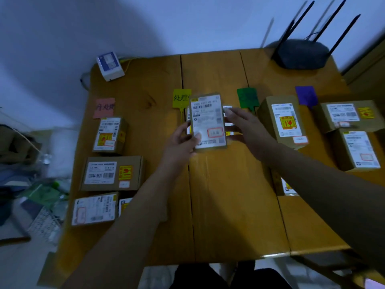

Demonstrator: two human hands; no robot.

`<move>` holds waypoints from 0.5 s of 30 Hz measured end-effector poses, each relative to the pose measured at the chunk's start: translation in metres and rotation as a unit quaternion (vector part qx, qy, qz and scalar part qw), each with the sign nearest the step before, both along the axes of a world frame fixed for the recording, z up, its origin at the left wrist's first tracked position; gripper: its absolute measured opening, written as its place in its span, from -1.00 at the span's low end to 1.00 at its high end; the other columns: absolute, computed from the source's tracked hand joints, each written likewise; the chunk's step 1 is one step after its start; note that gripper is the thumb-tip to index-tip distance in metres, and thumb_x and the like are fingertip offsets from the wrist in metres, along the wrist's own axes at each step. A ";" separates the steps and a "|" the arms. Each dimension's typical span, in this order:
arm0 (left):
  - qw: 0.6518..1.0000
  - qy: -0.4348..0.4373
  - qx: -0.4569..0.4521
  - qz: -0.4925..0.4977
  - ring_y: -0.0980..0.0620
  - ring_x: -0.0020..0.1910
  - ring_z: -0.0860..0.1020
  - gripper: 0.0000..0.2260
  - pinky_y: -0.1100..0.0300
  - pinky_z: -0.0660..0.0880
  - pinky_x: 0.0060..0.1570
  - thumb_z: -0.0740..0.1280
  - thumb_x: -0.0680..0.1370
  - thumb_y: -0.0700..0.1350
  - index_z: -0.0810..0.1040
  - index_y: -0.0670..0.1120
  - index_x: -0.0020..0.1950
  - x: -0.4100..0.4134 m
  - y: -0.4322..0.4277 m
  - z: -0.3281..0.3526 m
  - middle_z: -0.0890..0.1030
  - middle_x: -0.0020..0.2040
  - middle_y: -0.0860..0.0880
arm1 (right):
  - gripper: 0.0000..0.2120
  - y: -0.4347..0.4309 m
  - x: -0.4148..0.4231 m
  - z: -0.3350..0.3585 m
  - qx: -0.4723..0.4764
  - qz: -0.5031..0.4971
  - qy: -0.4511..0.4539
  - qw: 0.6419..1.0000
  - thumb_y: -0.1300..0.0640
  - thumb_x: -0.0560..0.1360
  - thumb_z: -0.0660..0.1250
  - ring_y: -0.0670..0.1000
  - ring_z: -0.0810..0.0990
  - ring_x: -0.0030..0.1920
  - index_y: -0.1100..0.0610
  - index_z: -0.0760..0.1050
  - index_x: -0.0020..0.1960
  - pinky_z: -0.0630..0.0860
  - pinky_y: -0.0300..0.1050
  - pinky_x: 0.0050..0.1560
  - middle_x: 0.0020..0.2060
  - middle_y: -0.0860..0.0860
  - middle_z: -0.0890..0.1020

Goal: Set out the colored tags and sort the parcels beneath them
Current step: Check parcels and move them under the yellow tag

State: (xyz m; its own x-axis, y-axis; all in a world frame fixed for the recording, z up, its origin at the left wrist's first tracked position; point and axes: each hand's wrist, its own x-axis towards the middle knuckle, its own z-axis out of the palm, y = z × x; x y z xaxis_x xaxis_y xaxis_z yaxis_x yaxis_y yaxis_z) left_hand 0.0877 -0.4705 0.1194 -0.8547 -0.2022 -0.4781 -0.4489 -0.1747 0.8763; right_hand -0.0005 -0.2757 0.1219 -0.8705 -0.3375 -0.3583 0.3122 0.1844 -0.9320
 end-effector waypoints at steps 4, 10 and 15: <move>0.998 0.053 -0.015 0.009 0.10 0.02 0.74 -0.54 0.17 0.67 0.00 0.43 0.60 -0.16 0.46 0.12 0.46 0.003 0.026 0.040 0.76 -0.02 0.14 | -0.58 0.023 0.010 0.038 -0.038 0.003 0.028 0.999 0.05 0.61 0.45 0.05 0.76 0.13 0.00 0.49 0.44 0.72 0.01 0.05 0.17 0.02 0.74; 0.995 0.087 -0.053 0.020 -0.04 0.12 0.72 -0.64 0.06 0.67 0.03 0.37 0.64 -0.12 0.52 0.10 0.43 0.035 0.086 0.078 0.72 0.16 -0.02 | -0.47 0.086 0.040 0.071 -0.067 0.015 0.051 0.996 0.10 0.59 0.47 0.07 0.76 0.15 0.09 0.43 0.52 0.72 0.08 0.11 0.24 0.09 0.70; 0.993 0.089 -0.069 0.017 -0.08 0.20 0.68 -0.61 -0.15 0.63 0.18 0.33 0.67 -0.15 0.48 0.01 0.51 0.061 0.143 0.086 0.68 0.25 -0.09 | -0.50 0.141 0.065 0.076 -0.066 0.005 0.046 0.997 0.10 0.59 0.47 0.05 0.77 0.13 0.10 0.45 0.49 0.73 0.05 0.08 0.20 0.05 0.73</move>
State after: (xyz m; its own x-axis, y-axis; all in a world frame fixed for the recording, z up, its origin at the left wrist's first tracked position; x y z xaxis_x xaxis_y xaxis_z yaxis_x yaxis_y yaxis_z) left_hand 0.1483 -0.3273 0.2058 -0.9149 -0.2854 -0.2853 -0.2801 -0.0599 0.9581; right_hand 0.0649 -0.1348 0.1976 -0.8940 -0.3846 -0.2297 0.2235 0.0615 -0.9728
